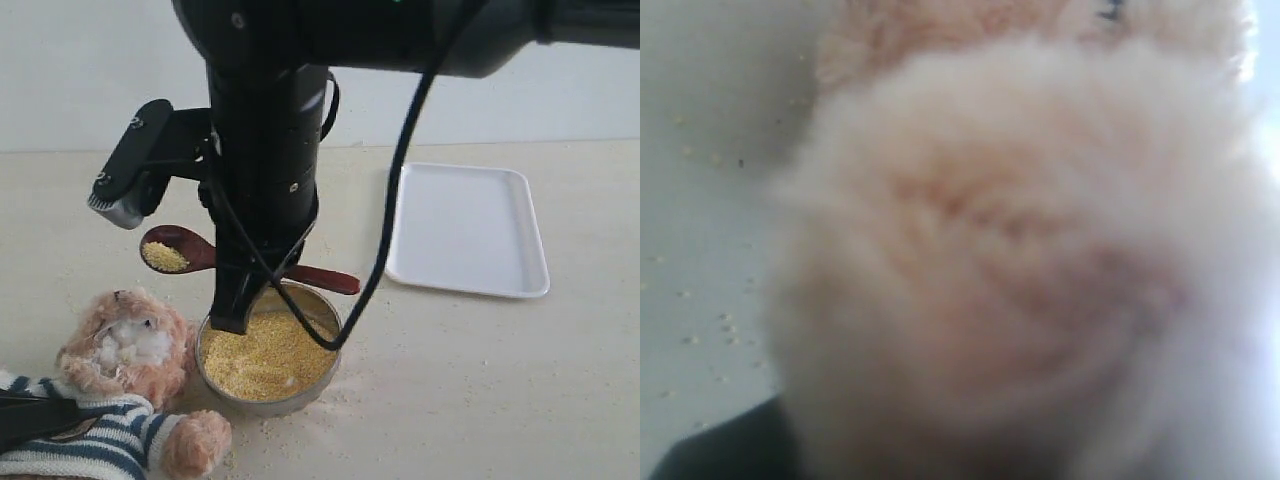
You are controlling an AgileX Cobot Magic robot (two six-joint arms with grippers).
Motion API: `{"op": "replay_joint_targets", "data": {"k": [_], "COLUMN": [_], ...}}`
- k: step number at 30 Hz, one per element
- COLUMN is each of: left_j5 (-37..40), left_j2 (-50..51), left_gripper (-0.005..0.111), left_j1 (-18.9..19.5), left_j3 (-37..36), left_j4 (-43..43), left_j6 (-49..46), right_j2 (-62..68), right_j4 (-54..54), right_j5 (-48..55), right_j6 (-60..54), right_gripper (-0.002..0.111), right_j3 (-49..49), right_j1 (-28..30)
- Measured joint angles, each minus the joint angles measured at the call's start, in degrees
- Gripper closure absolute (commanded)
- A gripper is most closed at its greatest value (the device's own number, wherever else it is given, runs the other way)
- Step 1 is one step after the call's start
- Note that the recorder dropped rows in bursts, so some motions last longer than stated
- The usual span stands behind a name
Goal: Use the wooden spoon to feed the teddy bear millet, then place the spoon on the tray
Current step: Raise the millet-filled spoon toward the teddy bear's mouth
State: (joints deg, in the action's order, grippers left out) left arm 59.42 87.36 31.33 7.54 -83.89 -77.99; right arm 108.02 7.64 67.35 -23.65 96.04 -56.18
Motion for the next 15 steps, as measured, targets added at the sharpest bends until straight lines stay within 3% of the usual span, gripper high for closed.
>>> {"op": "replay_joint_targets", "data": {"k": [15], "left_j5": [1.7], "left_j2": [0.0], "left_gripper": [0.102], "left_j1": [0.0], "left_j3": [0.0], "left_j4": [1.1], "left_j6": [-0.1], "right_j2": [4.9], "right_j4": [-1.3], "right_j5": [-3.7], "right_j6": [0.4], "right_gripper": [0.108], "right_j3": [2.3], "right_j1": [-5.6]}}
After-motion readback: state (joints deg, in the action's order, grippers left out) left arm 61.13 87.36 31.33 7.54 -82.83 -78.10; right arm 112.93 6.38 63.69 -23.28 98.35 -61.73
